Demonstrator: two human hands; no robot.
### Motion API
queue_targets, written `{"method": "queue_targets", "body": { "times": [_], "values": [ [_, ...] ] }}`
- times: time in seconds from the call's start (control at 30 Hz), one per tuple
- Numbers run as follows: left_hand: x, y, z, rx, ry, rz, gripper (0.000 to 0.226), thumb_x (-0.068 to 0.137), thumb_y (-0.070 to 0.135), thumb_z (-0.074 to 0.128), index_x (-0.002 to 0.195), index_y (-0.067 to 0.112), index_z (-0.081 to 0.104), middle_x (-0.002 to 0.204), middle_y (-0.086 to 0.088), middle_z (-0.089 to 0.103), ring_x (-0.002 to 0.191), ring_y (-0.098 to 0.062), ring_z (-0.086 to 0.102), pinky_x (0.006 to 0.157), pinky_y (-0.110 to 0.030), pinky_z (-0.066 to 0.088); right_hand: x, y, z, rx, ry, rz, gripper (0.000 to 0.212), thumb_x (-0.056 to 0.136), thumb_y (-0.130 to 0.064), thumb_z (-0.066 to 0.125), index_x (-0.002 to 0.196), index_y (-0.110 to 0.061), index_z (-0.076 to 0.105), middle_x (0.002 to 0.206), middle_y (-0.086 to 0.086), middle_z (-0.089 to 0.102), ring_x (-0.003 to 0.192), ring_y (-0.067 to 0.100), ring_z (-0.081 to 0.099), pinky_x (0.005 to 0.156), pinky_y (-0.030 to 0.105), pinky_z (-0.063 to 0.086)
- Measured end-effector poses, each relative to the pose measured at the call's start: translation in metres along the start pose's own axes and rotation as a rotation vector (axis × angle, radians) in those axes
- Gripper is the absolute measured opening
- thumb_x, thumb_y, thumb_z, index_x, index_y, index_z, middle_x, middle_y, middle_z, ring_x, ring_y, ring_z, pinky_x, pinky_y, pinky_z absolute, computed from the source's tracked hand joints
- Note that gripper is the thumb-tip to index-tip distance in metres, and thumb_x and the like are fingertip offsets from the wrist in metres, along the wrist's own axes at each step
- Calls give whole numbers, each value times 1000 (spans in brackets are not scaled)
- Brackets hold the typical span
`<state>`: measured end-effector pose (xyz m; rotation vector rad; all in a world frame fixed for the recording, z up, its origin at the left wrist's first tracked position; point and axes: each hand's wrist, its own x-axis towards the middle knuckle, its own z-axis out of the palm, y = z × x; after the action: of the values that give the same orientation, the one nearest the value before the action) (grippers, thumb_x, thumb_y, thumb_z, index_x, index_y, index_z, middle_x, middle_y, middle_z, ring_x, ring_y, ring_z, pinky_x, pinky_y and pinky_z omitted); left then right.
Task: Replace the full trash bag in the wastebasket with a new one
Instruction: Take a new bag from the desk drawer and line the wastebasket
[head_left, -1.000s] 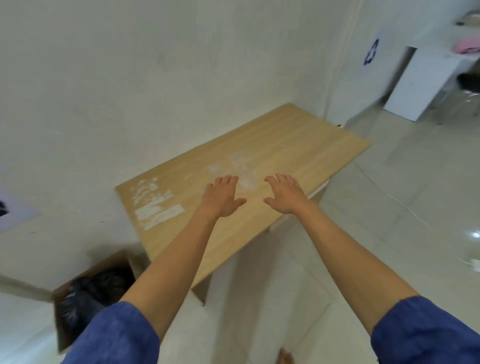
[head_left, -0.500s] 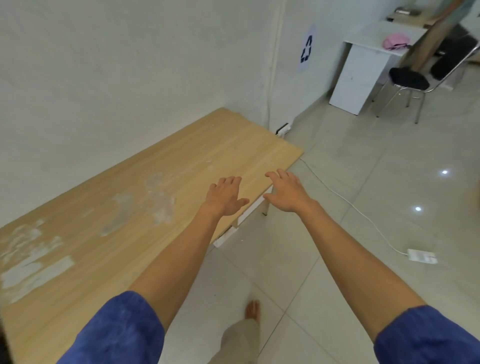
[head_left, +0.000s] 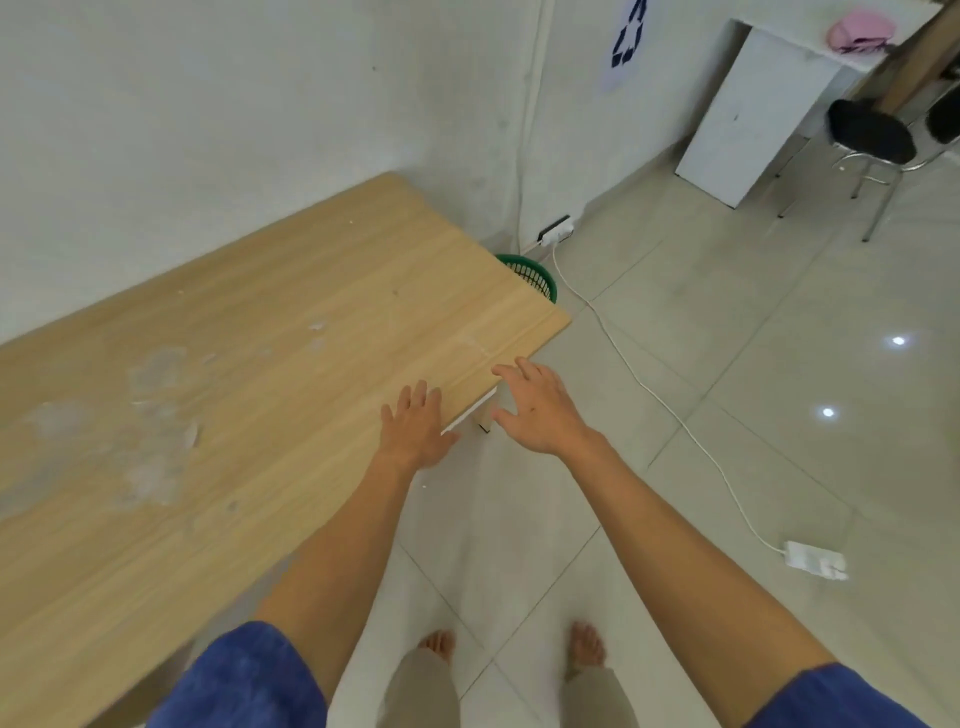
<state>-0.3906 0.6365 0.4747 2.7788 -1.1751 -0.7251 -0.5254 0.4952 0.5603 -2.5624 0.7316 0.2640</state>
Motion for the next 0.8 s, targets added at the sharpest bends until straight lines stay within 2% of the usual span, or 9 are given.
{"method": "queue_targets", "body": {
  "times": [0.13,0.2,0.27,0.33,0.4,0.53,0.63,0.7,0.8],
  "values": [
    [19,8,56,-10,115,-136,81,103,60,32,164,15,1,172,-9,-4,158,-33,-4,123,-62,7,41,54,30,79,-48,-79,58,101,-35,56,155,-23,37,164,10,30,150,32,27,123,43,23],
    [24,11,87,-49,286,-186,81,100,65,21,165,19,4,173,-5,-1,159,-29,-2,123,-63,5,57,76,51,161,-26,-136,51,100,-32,58,149,-21,46,159,5,39,145,27,36,119,42,31],
    [32,11,111,-33,482,-223,80,99,69,17,165,24,12,173,0,8,159,-25,6,125,-60,4,73,97,79,247,66,-216,40,99,-34,59,136,-19,59,144,0,56,134,22,49,112,40,41],
    [38,13,126,22,659,-245,73,101,66,28,162,25,26,170,2,23,157,-22,21,125,-57,12,86,117,111,364,158,-240,29,98,-40,59,118,-21,68,120,-5,69,114,17,62,97,37,50],
    [45,18,136,37,852,-263,63,103,59,41,156,24,42,163,3,38,152,-20,34,123,-55,22,100,134,143,522,180,-199,21,100,-38,60,107,-21,71,102,-9,72,98,12,66,84,31,53],
    [63,17,152,53,1138,-265,49,103,53,51,142,25,62,150,2,56,143,-19,49,117,-50,36,146,153,205,879,133,-122,17,102,-28,60,103,-16,72,96,-4,75,91,9,69,79,23,50],
    [71,9,160,113,1219,-237,47,102,54,54,136,24,67,143,1,62,137,-21,55,112,-48,41,190,151,240,1101,129,-126,21,103,-33,59,101,-16,72,91,0,77,80,13,72,78,31,55],
    [74,6,161,134,1250,-236,49,101,58,53,133,25,69,141,1,65,135,-21,57,110,-46,42,217,143,251,1220,137,-152,35,103,-42,56,99,-12,72,89,6,78,73,17,71,73,36,55],
    [74,8,161,137,1275,-241,50,100,62,50,131,29,70,139,4,66,133,-20,59,106,-44,44,244,128,254,1404,126,-181,61,104,-57,45,96,-2,71,84,16,77,65,25,67,65,35,52]
  ]
}}
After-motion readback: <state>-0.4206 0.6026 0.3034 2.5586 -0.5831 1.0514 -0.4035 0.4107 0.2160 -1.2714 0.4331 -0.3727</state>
